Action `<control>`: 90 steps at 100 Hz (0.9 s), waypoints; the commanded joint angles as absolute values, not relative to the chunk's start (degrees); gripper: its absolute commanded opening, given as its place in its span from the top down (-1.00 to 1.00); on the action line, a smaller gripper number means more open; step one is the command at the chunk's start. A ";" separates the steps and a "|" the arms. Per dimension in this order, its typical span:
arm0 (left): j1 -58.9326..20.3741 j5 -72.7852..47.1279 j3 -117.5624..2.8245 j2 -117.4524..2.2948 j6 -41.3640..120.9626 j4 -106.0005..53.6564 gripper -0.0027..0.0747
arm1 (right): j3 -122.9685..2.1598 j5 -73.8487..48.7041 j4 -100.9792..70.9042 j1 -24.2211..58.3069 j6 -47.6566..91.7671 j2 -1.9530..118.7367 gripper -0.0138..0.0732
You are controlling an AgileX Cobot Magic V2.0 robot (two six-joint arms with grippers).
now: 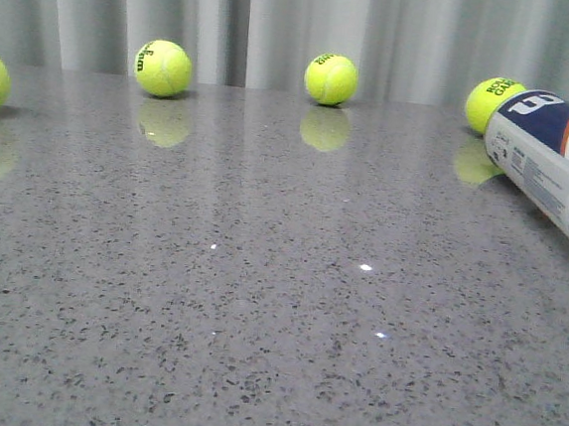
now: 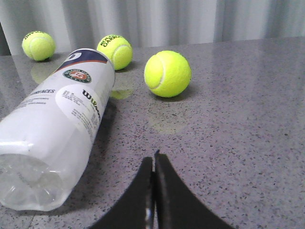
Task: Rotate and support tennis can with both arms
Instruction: 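Lower the right gripper over the lying white Wilson tennis can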
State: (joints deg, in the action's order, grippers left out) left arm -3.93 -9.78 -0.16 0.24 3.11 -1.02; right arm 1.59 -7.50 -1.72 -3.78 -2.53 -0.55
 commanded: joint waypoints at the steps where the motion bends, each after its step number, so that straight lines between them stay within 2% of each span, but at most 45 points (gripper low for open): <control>1: -3.80 -5.19 2.59 2.54 2.62 -1.19 0.99 | 0.48 -2.77 -1.93 -3.55 -2.27 -1.88 0.83; 69: -3.80 -5.19 2.59 2.54 2.62 -1.19 0.99 | 0.10 -2.94 -1.93 -3.55 -2.27 -1.88 0.83; 90: -3.80 -5.19 2.59 2.54 2.62 -1.19 0.99 | -7.43 -12.37 -2.39 -3.55 -2.27 -1.25 0.83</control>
State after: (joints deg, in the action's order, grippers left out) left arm -3.93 -9.78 -0.16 0.24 3.11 -1.02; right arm -1.84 -11.76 -2.04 -3.78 -2.65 -0.55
